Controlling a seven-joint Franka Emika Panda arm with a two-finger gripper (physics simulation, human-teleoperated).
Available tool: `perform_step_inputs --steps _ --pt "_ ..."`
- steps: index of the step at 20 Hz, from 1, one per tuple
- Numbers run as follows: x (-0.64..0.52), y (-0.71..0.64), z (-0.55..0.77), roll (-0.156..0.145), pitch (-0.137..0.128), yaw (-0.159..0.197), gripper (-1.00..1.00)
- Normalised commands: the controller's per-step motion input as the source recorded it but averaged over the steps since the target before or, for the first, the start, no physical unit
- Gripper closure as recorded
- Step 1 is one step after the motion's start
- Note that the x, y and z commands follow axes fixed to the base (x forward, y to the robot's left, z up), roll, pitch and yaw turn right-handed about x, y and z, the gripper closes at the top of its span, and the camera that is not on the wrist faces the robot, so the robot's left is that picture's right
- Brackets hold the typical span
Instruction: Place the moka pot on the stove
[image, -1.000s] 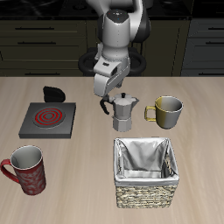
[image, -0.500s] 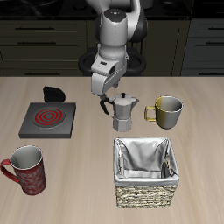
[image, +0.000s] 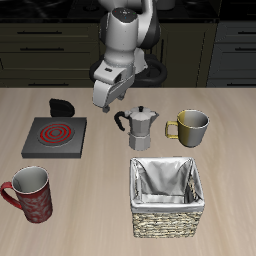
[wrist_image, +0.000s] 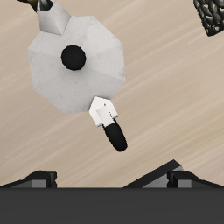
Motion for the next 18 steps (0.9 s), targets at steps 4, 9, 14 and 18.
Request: perform_step_inputs --steps 4,9,14,18 --pt "0.1 -0.14 0.14 0.005 -0.026 -0.005 -1.0" --pt "0.06 0.01 0.02 0.035 -0.014 0.012 -1.0" --pt "0.08 0.17 -0.14 0.039 0.012 0.039 -1.0" --pt "0.04 0.03 -0.07 0.006 -0.002 0.0 -1.0"
